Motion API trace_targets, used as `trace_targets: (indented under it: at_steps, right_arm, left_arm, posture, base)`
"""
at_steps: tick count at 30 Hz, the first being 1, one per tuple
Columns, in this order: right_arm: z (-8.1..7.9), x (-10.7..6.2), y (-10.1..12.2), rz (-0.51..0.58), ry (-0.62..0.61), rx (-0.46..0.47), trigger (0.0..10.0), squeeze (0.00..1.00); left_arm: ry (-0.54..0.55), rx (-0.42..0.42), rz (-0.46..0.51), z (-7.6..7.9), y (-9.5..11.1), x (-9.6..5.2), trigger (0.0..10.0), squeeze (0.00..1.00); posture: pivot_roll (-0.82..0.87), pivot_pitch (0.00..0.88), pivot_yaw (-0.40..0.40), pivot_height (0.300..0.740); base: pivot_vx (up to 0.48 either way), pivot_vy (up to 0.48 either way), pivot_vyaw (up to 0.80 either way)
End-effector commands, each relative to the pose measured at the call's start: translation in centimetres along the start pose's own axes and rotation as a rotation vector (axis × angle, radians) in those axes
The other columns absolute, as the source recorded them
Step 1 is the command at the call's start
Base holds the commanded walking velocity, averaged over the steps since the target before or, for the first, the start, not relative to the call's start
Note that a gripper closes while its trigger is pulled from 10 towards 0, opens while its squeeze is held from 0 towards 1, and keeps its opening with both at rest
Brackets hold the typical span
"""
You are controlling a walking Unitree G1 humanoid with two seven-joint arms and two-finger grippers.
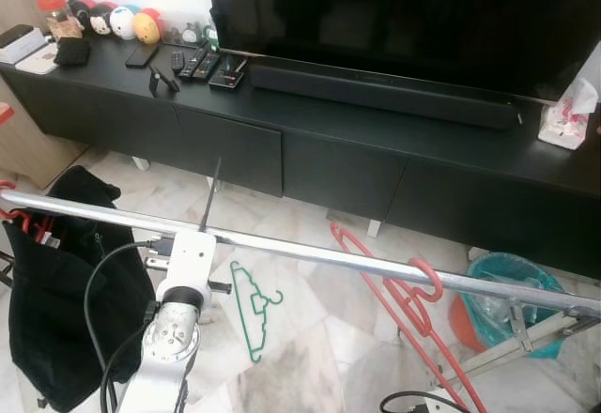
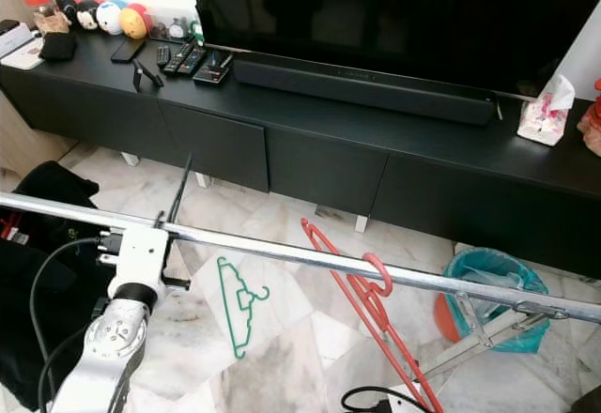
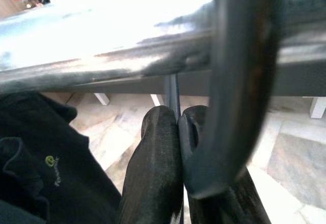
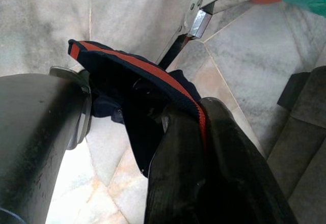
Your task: Hang hanger
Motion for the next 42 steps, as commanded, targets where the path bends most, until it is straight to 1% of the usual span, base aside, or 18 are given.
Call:
trace_targets:
  at_steps: [1, 5, 10, 13, 14, 16, 17, 18, 19, 20, 27, 29, 30, 31, 33, 37, 39, 42]
  right_arm:
    - [0.0, -0.1, -0.5, -0.009, 0.002, 0.002, 10.0, 0.0]
    - [-0.1, -0.1, -0.5, -0.01, 0.006, -0.001, 10.0, 0.0]
    - [-0.1, -0.1, -0.5, -0.01, 0.008, -0.001, 10.0, 0.0]
    - [-0.1, -0.1, -0.5, -0.011, 0.012, -0.006, 10.0, 0.0]
    - [-0.1, -0.1, -0.5, -0.01, 0.013, -0.007, 10.0, 0.0]
    - [-0.1, -0.1, -0.5, -0.011, 0.013, -0.005, 10.0, 0.0]
    - [-0.1, -0.1, -0.5, -0.011, 0.014, -0.008, 10.0, 0.0]
    - [-0.1, -0.1, -0.6, -0.012, 0.014, -0.008, 10.0, 0.0]
    - [-0.1, -0.1, -0.6, -0.012, 0.013, -0.008, 10.0, 0.0]
    - [-0.1, -0.1, -0.6, -0.012, 0.014, -0.009, 10.0, 0.0]
    - [-0.1, -0.1, -0.5, -0.01, 0.02, -0.012, 10.0, 0.0]
    - [-0.1, -0.1, -0.5, -0.01, 0.02, -0.012, 10.0, 0.0]
    - [-0.1, -0.1, -0.5, -0.01, 0.019, -0.012, 10.0, 0.0]
    - [-0.1, -0.1, -0.5, -0.01, 0.019, -0.012, 10.0, 0.0]
    - [-0.1, -0.1, -0.5, -0.009, 0.019, -0.012, 10.0, 0.0]
    - [-0.1, -0.1, -0.5, -0.01, 0.019, -0.013, 10.0, 0.0]
    - [-0.1, -0.1, -0.5, -0.01, 0.02, -0.013, 10.0, 0.0]
    - [-0.1, -0.1, -0.5, -0.01, 0.019, -0.014, 10.0, 0.0]
  left_arm:
    - [0.025, 0.018, 0.011, -0.5, 0.1, -0.3, 0.0, 0.0]
    - [0.016, 0.034, -0.003, -0.7, -0.8, -1.4, 0.0, 0.0]
    - [0.012, 0.03, -0.018, -0.6, -1.3, -1.8, 0.0, 0.0]
    - [-0.034, 0.007, 0.019, 0.0, -0.7, -2.2, 0.0, 0.0]
    - [-0.061, 0.012, 0.044, 0.3, -0.4, -2.4, 0.0, 0.0]
    - [-0.076, 0.024, 0.067, 0.5, -0.1, -2.6, 0.0, 0.0]
    - [-0.098, 0.023, 0.098, 0.6, 0.3, -3.0, 1.3, 0.0]
    - [-0.103, 0.039, 0.109, 0.7, 0.3, -3.2, 6.2, 0.0]
    - [-0.106, 0.051, 0.115, 0.7, 0.3, -3.4, 6.2, 0.0]
    - [-0.105, 0.054, 0.106, 0.7, -0.1, -3.7, 10.0, 0.0]
    - [-0.049, 0.021, 0.054, -0.1, -1.6, -4.3, 10.0, 0.0]
    - [-0.046, 0.02, 0.055, -0.1, -1.7, -4.4, 10.0, 0.0]
    - [-0.017, -0.003, 0.068, -0.4, -1.9, -4.8, 10.0, 0.0]
    - [-0.017, -0.003, 0.068, -0.4, -1.9, -4.8, 10.0, 0.0]
    - [0.036, -0.034, 0.092, -1.2, -1.6, -5.2, 10.0, 0.0]
    - [0.051, -0.027, 0.076, -1.5, -2.0, -5.7, 10.0, 0.0]
    - [0.05, -0.016, 0.033, -1.5, -3.4, -6.8, 10.0, 0.0]
    - [0.035, 0.015, -0.011, -1.3, -5.1, -7.8, 10.0, 0.0]
  posture:
    - [0.02, 0.082, -0.019, 0.74]
    - [0.03, 0.082, -0.017, 0.74]
    - [0.03, 0.083, -0.018, 0.74]
    - [0.03, 0.083, -0.019, 0.74]
    - [0.03, 0.084, -0.018, 0.74]
    - [0.03, 0.082, -0.018, 0.74]
    - [0.03, 0.083, -0.018, 0.74]
    - [0.03, 0.084, -0.018, 0.74]
    - [0.03, 0.083, -0.018, 0.74]
    - [0.03, 0.083, -0.018, 0.74]
    - [0.03, 0.083, -0.02, 0.74]
    - [0.03, 0.083, -0.02, 0.74]
    - [0.03, 0.082, -0.021, 0.74]
    - [0.03, 0.082, -0.021, 0.74]
    - [0.03, 0.086, -0.021, 0.74]
    - [0.03, 0.084, -0.021, 0.74]
    - [0.03, 0.082, -0.021, 0.74]
    - [0.04, 0.083, -0.021, 0.74]
  base:
    - [0.0, 0.0, 0.0]
    - [0.0, 0.0, 0.0]
    - [0.0, 0.0, 0.0]
    - [0.0, 0.0, 0.0]
    - [0.0, 0.0, 0.0]
    - [0.0, 0.0, 0.0]
    - [0.0, 0.0, 0.0]
    - [0.0, 0.0, 0.0]
    - [0.0, 0.0, 0.0]
    - [0.0, 0.0, 0.0]
    - [0.0, 0.0, 0.0]
    - [0.0, 0.0, 0.0]
    - [0.0, 0.0, 0.0]
    - [0.0, 0.0, 0.0]
    - [0.0, 0.0, 0.0]
    - [0.0, 0.0, 0.0]
    - [0.0, 0.0, 0.0]
    - [0.0, 0.0, 0.0]
Point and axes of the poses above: a point about 5 cm out from each wrist's last joint towards the gripper, its own x axis pointing out of the wrist towards the gripper, its own y axis along the axis of the wrist's last joint, z = x × y, the point moved 2 cm from there along x, pointing out of the wrist towards the gripper, and after that the axes turned 13 degrees about x, right-handed, at the moved point
